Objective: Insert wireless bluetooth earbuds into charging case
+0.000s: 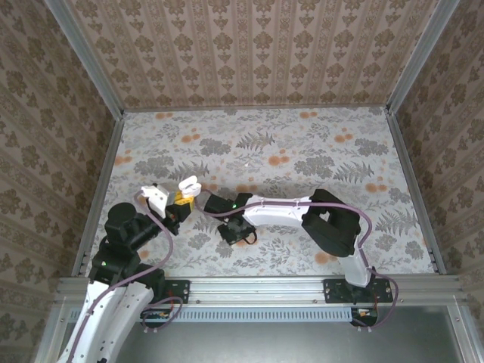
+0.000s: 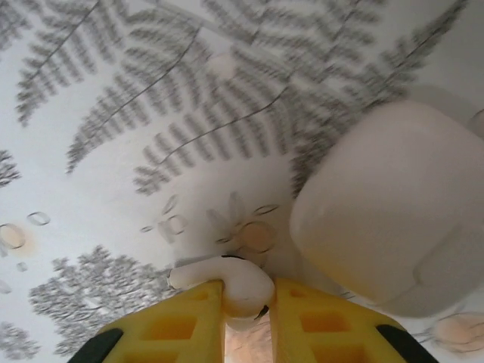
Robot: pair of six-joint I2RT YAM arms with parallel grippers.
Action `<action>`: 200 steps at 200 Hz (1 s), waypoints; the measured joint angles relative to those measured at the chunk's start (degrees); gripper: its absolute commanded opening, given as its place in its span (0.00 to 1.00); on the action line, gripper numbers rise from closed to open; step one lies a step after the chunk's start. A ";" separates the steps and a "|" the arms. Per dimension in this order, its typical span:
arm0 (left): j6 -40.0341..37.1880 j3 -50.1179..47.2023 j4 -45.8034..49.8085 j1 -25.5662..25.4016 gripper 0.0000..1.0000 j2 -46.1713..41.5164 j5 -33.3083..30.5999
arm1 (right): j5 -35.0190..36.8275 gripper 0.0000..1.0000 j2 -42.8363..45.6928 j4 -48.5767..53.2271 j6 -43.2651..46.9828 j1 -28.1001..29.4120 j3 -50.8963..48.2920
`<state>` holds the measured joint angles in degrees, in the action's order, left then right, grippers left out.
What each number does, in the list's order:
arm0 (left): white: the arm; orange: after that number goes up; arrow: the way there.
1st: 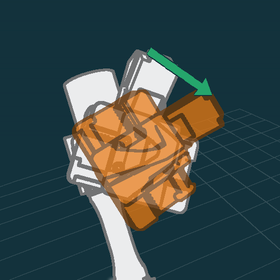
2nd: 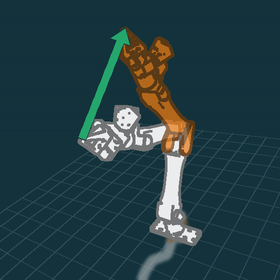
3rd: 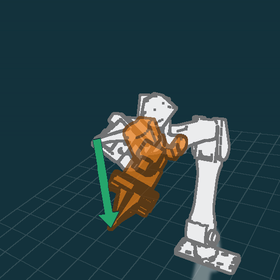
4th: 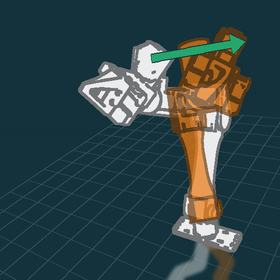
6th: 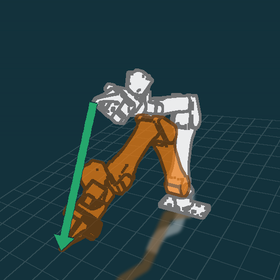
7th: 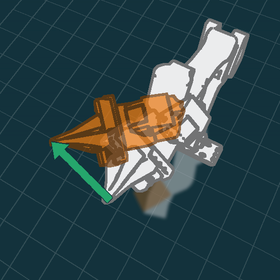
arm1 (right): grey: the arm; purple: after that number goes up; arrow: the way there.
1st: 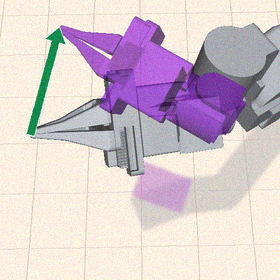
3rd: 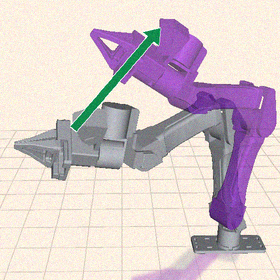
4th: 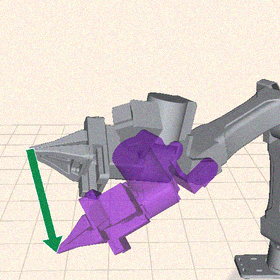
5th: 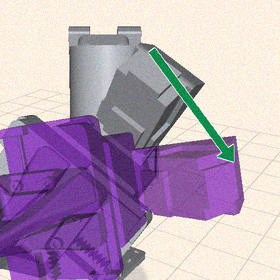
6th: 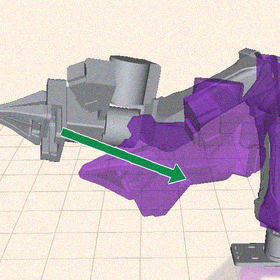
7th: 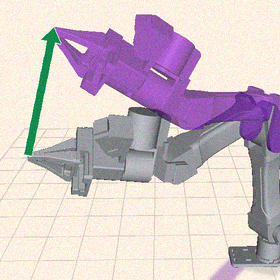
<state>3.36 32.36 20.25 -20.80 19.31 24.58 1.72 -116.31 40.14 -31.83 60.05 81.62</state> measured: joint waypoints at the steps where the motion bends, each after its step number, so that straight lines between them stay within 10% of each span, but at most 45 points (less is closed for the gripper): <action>1: 0.00 0.00 0.00 0.00 0.00 0.00 0.00 | 0.11 0.19 0.00 0.04 0.22 -0.11 0.00; 120: 0.50 -0.22 -0.48 0.00 0.00 0.02 0.00 | 6.01 0.40 1.81 5.44 25.99 -9.88 -1.99; 200: 2.03 -1.03 -4.04 0.02 0.00 2.67 0.76 | 5.42 0.42 18.86 3.54 17.00 -14.71 -6.86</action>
<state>5.39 31.33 16.21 -20.78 21.98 25.34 7.14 -97.45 43.68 -14.83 45.34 74.76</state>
